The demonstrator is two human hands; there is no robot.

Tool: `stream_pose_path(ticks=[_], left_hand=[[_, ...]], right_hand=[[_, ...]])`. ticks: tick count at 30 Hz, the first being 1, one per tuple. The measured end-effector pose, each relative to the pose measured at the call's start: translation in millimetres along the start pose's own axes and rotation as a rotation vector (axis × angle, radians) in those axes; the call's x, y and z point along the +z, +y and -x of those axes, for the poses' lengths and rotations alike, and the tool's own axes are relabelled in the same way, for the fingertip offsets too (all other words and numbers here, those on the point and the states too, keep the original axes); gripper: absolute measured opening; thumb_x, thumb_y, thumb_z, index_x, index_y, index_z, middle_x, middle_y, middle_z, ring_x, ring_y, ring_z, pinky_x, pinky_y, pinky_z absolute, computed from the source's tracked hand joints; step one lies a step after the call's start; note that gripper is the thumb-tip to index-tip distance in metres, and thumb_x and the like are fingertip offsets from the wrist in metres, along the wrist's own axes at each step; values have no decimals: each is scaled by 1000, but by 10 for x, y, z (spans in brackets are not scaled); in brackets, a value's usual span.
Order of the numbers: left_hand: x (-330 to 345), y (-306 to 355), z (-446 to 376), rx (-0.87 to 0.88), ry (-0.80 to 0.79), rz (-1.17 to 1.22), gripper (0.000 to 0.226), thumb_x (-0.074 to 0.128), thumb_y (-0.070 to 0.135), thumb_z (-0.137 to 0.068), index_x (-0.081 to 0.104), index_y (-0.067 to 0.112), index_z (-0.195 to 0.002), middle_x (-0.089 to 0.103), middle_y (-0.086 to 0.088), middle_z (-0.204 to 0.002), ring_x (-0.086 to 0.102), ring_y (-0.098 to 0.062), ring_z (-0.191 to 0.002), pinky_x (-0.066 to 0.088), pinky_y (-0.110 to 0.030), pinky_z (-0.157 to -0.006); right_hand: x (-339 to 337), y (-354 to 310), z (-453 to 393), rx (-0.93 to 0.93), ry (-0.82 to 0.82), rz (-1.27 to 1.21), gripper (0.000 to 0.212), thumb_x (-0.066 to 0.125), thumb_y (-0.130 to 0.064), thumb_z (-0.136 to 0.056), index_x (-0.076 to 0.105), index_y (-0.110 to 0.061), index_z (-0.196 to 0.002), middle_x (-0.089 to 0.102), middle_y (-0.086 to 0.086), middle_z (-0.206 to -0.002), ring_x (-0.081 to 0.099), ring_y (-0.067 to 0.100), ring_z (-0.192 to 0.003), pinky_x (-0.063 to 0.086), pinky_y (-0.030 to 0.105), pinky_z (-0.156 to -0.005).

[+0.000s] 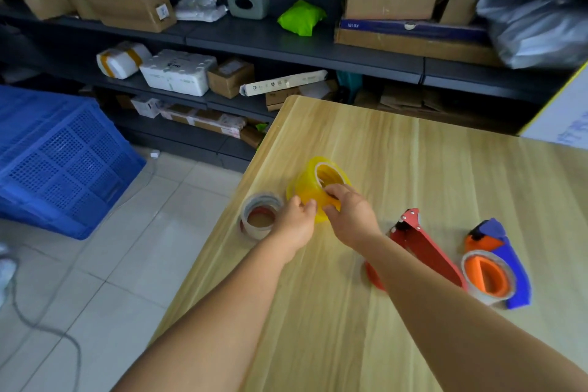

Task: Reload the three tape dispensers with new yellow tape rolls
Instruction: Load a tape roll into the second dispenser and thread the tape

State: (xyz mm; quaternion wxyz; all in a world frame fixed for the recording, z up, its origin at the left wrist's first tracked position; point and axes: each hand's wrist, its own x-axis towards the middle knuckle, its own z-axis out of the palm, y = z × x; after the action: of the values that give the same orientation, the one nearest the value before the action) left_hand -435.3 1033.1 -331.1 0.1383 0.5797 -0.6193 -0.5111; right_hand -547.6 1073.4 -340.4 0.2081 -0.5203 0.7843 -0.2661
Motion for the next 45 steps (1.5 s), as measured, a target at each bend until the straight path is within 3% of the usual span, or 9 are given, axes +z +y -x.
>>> stream_pose_path(ticks=[5, 11, 15, 20, 26, 32, 35, 39, 45], left_hand=[[1, 104, 111, 24, 90, 372, 14, 56, 26, -93, 58, 20, -106, 67, -4, -104, 63, -25, -101, 50, -45, -95], [98, 127, 355, 220, -91, 335, 28, 57, 3, -92, 57, 14, -117, 64, 0, -103, 60, -12, -97, 47, -16, -82], [203, 210, 470, 256, -85, 295, 29, 58, -3, -87, 51, 15, -109, 62, -1, -101, 59, -13, -96, 46, -15, -77], [188, 423, 535, 334, -97, 265, 60, 54, 8, -89, 32, 25, -143, 44, 1, -130, 51, -11, -109, 42, -20, -84], [193, 616, 503, 541, 28, -109, 42, 61, 22, -89, 54, 24, -131, 40, 1, -123, 48, -15, -113, 37, -28, -104], [214, 770, 489, 571, 58, -83, 10, 65, 21, -87, 70, 12, -88, 67, 0, -87, 61, -18, -85, 45, -23, -74], [240, 834, 478, 590, 62, -96, 14, 61, 21, -90, 67, 11, -83, 72, -4, -81, 65, -22, -78, 52, -29, -75], [274, 889, 502, 525, 72, 28, 16, 55, 21, -92, 60, 8, -83, 70, -8, -70, 69, -31, -69, 58, -48, -71], [343, 933, 546, 370, 1, 58, 19, 48, 19, -95, 55, 3, -87, 63, -8, -61, 68, -29, -56, 60, -43, -61]], right_hand=[[-114, 9, 178, 41, 16, -253, 36, 61, -9, -87, 60, -11, -123, 64, 2, -114, 59, 17, -107, 35, 14, -78], [-358, -84, 306, 264, 65, -909, 14, 61, -16, -90, 68, -13, -103, 70, 7, -95, 64, 17, -84, 50, 30, -77], [-439, -40, 447, 255, 85, -1009, 22, 60, 0, -89, 62, -10, -108, 69, 7, -93, 63, 14, -78, 49, 13, -63], [-543, 119, 644, 173, 38, -1019, 38, 57, 13, -85, 61, -16, -109, 71, 11, -105, 66, 17, -89, 52, 26, -80], [-682, 252, 812, 141, 4, -837, 44, 57, 17, -83, 56, -2, -123, 65, 11, -104, 59, 12, -81, 48, 12, -67], [-821, 357, 939, 167, -26, -845, 34, 59, 6, -87, 66, -24, -101, 67, 4, -90, 60, 12, -75, 50, 26, -69], [-845, 364, 978, 205, 8, -869, 14, 65, -31, -83, 73, -26, -93, 68, 7, -85, 60, 20, -77, 51, 47, -74], [-870, 400, 995, 268, 14, -795, 58, 58, -65, -69, 73, -15, -94, 73, 18, -89, 64, 24, -80, 53, 54, -85], [-932, 450, 1045, 308, -10, -799, 46, 79, -35, -75, 59, -14, -110, 67, 10, -92, 65, 21, -78, 55, 49, -85]])
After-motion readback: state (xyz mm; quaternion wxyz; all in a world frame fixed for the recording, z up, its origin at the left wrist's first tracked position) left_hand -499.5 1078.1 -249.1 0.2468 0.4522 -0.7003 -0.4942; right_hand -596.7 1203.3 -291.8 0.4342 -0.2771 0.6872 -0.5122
